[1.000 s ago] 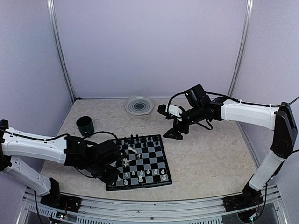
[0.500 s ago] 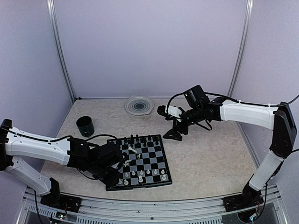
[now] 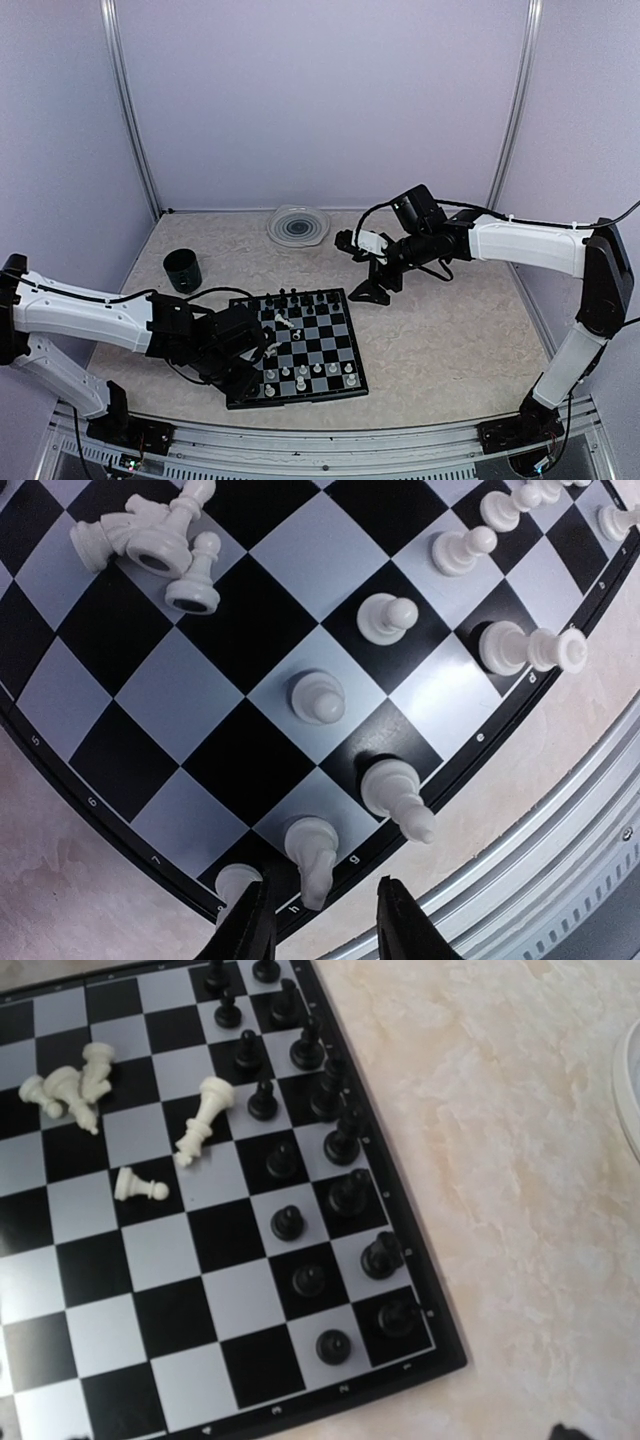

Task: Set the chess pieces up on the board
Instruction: Place the knight at b1, then adjust the chess pile on the chessboard.

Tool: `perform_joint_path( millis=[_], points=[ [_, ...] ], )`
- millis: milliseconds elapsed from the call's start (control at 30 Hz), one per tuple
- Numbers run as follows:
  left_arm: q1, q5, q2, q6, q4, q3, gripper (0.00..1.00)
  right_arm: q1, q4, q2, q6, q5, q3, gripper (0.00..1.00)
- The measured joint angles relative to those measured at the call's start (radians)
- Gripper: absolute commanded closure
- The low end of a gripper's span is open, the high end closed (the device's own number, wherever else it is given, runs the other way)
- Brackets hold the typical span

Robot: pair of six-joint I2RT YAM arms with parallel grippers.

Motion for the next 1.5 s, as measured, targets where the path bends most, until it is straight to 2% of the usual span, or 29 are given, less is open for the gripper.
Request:
perform_joint_path(
  millis=[167, 400, 633, 733, 867, 1000, 1500],
  points=[
    [0.013, -0.008, -0.017, 0.032, -0.036, 0.091, 0.60, 0.000, -0.003, 0.000, -0.003, 0.000, 0.000, 0.01],
    [0.147, -0.018, -0.084, 0.109, -0.003, 0.208, 0.60, 0.000, -0.005, 0.000, -0.010, 0.000, 0.000, 0.01],
    [0.283, -0.076, 0.059, 0.180, 0.010, 0.212, 0.70, 0.000, -0.006, 0.000, -0.016, 0.000, 0.000, 0.01],
    [0.290, -0.066, 0.135, 0.225, 0.016, 0.207, 0.70, 0.000, -0.007, 0.000, -0.017, 0.000, 0.000, 0.01],
    [0.290, -0.051, 0.175, 0.286, 0.017, 0.204, 0.61, 0.000, -0.008, 0.000, -0.018, 0.000, 0.000, 0.01],
    [0.296, -0.045, 0.189, 0.361, 0.019, 0.206, 0.58, 0.000, -0.010, 0.002, -0.022, 0.000, 0.000, 0.01],
    [0.294, -0.076, 0.274, 0.634, 0.045, 0.232, 0.54, 0.000, -0.020, 0.016, -0.035, -0.008, 0.000, 0.01]
  ],
)
